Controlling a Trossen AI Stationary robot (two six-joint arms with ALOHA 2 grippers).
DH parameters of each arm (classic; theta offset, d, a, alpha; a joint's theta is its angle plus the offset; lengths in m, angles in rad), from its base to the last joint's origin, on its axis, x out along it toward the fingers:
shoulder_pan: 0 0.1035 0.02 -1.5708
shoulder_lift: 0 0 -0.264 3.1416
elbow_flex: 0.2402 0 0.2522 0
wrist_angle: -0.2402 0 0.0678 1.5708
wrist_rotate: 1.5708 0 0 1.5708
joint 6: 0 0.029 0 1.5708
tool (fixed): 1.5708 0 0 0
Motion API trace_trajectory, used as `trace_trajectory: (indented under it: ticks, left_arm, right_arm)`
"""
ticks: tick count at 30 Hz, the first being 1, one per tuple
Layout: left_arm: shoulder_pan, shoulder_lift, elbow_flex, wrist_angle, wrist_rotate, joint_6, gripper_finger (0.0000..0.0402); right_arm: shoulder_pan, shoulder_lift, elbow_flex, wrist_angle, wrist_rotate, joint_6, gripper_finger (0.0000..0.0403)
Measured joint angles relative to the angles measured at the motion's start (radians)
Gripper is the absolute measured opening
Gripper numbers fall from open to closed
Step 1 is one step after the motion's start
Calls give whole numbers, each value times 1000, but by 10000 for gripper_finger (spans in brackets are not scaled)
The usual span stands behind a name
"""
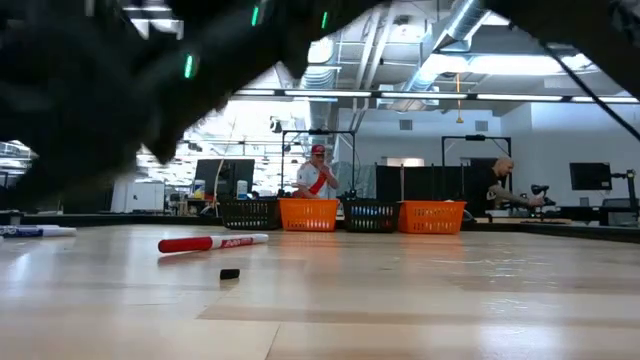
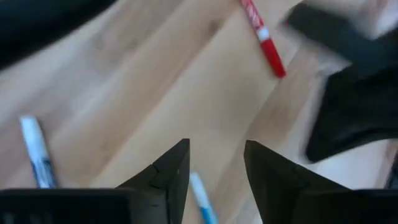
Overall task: Pick & Place Markers
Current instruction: Put the light blue and white marker pen into the left black bin
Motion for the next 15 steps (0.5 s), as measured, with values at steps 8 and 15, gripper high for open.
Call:
trace_trajectory:
  ticks: [8, 15]
  left_arm:
    - [-94, 151, 0, 0, 211, -241, 113]
    - [-185, 277, 37, 7, 289, -375, 94]
  right_arm:
    - [14, -98, 1, -209, -5, -44, 0]
    - [33, -142, 1, -345, 22, -70, 0]
